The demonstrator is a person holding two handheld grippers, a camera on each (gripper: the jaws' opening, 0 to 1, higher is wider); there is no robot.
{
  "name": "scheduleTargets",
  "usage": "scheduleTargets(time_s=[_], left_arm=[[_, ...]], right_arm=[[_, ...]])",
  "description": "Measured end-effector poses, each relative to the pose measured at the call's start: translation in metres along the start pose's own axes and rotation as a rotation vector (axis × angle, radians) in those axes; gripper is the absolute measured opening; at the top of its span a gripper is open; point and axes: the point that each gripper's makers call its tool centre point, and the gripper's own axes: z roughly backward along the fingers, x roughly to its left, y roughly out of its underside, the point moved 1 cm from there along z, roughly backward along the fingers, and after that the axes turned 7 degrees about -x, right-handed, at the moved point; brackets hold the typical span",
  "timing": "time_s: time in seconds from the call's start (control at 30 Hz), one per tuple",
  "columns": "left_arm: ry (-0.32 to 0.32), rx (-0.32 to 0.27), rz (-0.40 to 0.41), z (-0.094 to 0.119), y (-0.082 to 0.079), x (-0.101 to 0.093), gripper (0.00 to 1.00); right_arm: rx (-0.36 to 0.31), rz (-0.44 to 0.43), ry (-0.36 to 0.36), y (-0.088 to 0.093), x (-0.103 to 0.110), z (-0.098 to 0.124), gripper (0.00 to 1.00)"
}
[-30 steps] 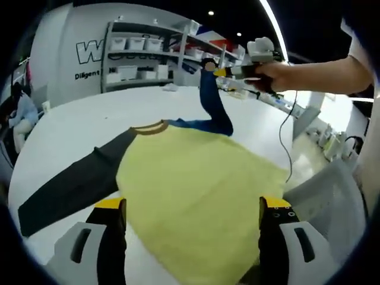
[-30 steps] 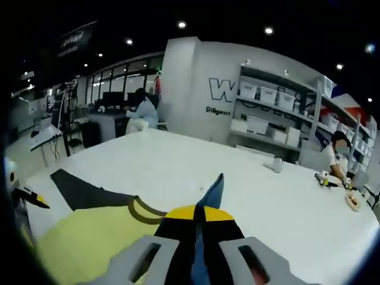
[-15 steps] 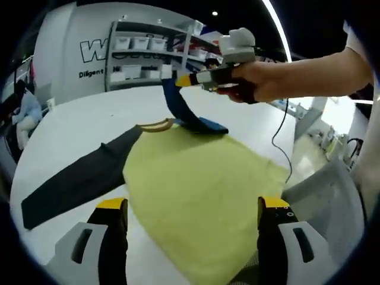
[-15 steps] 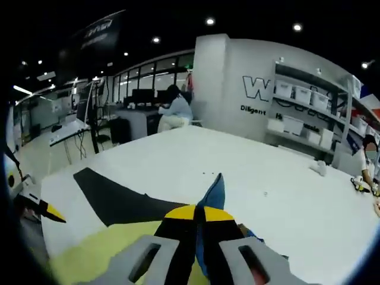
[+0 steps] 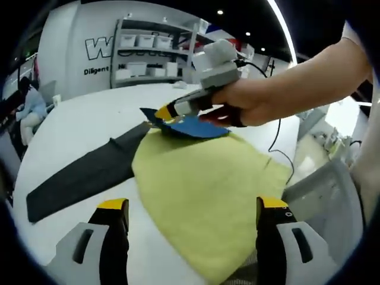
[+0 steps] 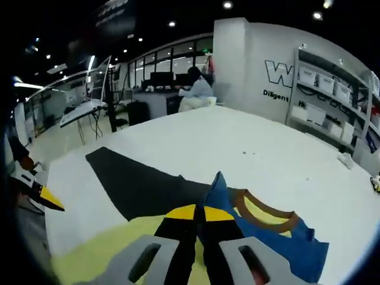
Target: Fold the garment on the visible template until the final outline fits inside the template.
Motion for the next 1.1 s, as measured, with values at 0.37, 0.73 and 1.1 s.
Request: scheduleTargets(time_s=[0.37,0.73,1.1], left_arm=[[-0.02,0.007,0.011,0.007,0.003,0.008,0.87],[-0.034,-0.002,0.023,0.008,0.003,0.014,0.87],[-0.271,-0.002,0.186,0.031,0.02,0.118,0.79]], right_arm=[[0.101,0.047,-0.088,0.038,0.031,-0.009,0.0],[0.099,-0.001,-0.224,0.041,0.065,-0.004,0.09],[0.034,0.001,-0.22,0.033,0.059,0.042,0.08]])
